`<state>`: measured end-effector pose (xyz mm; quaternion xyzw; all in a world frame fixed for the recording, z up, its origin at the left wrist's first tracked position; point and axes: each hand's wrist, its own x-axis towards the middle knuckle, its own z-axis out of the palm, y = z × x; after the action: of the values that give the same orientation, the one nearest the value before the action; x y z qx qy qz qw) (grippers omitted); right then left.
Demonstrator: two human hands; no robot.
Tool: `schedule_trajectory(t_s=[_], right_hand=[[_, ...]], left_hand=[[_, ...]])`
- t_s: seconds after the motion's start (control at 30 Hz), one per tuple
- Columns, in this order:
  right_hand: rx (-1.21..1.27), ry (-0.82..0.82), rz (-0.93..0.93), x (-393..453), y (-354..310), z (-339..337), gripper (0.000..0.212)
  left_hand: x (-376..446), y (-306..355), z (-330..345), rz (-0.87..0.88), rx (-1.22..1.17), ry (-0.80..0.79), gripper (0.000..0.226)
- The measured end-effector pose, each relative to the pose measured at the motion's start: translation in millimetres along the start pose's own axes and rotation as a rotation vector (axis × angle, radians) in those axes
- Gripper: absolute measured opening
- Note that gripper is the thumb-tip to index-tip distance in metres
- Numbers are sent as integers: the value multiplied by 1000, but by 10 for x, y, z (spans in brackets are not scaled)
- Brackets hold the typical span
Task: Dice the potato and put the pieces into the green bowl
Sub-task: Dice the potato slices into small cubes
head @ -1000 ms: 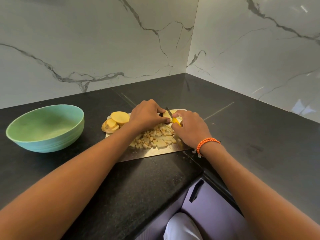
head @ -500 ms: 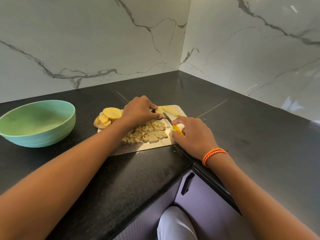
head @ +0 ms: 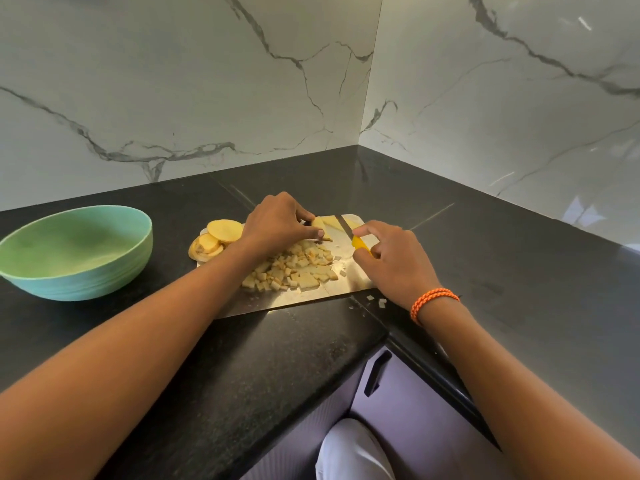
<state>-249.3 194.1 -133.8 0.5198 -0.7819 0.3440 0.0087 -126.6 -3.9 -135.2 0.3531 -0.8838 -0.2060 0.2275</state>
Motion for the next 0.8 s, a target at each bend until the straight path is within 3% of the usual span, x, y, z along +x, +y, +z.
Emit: schedule_trajectory(t_s=[0.4,0.8], right_hand=[[-69,-31,-31,348,-137,276,35],[-91,-126,-58,161,-121,188,35]], left_hand=[[19,-6,28,-6,31,14,43],[8,-23,27,0,49,16,45]])
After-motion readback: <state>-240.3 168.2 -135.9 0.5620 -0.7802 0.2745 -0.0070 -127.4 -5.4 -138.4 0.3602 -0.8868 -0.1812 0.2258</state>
